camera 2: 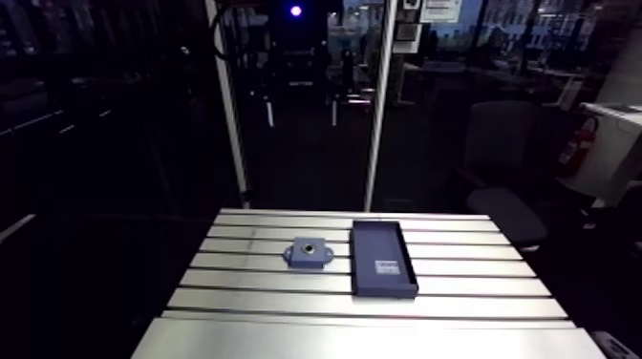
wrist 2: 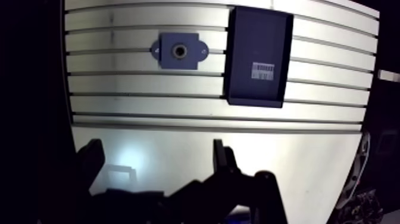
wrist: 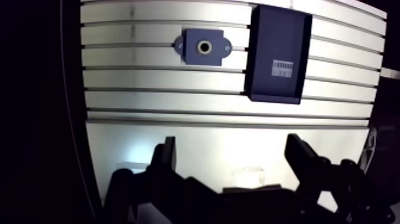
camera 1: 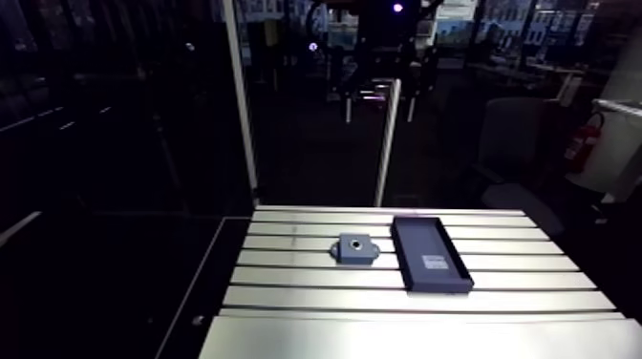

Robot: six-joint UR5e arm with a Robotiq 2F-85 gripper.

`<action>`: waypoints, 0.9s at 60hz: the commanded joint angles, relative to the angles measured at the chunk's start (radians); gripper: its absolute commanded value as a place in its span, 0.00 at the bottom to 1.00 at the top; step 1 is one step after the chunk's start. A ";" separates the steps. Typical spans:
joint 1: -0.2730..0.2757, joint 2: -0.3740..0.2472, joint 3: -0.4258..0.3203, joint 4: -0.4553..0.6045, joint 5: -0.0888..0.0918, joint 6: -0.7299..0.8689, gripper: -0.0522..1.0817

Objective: Pick up the bearing and press it into the housing until flush.

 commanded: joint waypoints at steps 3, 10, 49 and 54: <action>0.000 -0.031 0.028 0.005 0.000 -0.005 0.05; -0.001 -0.034 0.024 0.008 -0.002 -0.005 0.05; -0.003 -0.033 0.009 0.029 -0.002 -0.004 0.05; -0.003 -0.032 0.009 0.028 0.002 -0.004 0.06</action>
